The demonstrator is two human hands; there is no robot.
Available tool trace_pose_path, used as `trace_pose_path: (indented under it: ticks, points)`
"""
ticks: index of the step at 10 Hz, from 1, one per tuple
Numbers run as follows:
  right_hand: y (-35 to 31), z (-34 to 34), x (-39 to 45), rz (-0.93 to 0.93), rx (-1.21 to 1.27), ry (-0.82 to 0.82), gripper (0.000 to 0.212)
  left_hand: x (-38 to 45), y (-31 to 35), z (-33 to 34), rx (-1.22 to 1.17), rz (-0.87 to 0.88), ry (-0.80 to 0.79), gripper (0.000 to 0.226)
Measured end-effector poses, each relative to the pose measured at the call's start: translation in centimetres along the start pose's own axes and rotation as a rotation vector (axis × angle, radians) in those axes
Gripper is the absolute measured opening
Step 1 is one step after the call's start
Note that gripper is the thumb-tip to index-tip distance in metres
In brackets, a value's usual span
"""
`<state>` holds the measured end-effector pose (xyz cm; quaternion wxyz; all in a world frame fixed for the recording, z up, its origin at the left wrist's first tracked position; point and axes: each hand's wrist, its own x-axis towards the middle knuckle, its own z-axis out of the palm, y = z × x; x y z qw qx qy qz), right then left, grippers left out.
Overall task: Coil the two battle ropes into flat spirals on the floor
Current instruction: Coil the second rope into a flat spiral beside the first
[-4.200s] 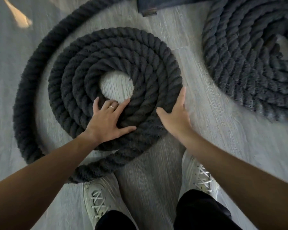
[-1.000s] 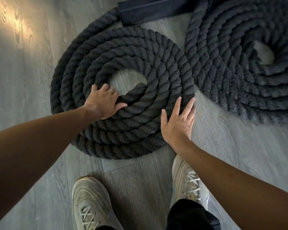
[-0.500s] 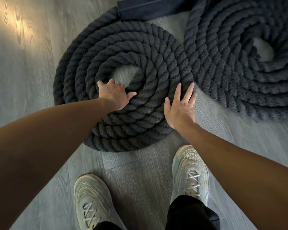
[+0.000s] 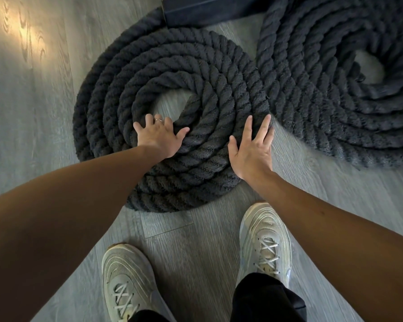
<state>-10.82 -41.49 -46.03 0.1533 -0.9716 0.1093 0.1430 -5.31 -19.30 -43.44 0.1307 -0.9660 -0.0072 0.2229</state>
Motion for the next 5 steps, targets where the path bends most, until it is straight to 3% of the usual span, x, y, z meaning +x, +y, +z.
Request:
trace_pose_path:
  ticks: [3,5]
  points:
    - [0.2,0.2,0.1,0.008,-0.004,-0.011,0.076,-0.2,0.1,-0.3,0.005,-0.002,-0.012,0.082]
    - [0.3,-1.0,-0.5,0.032,-0.007,-0.051,0.076,-1.8,-2.1,-1.1,-0.217,0.164,-0.061,0.07]
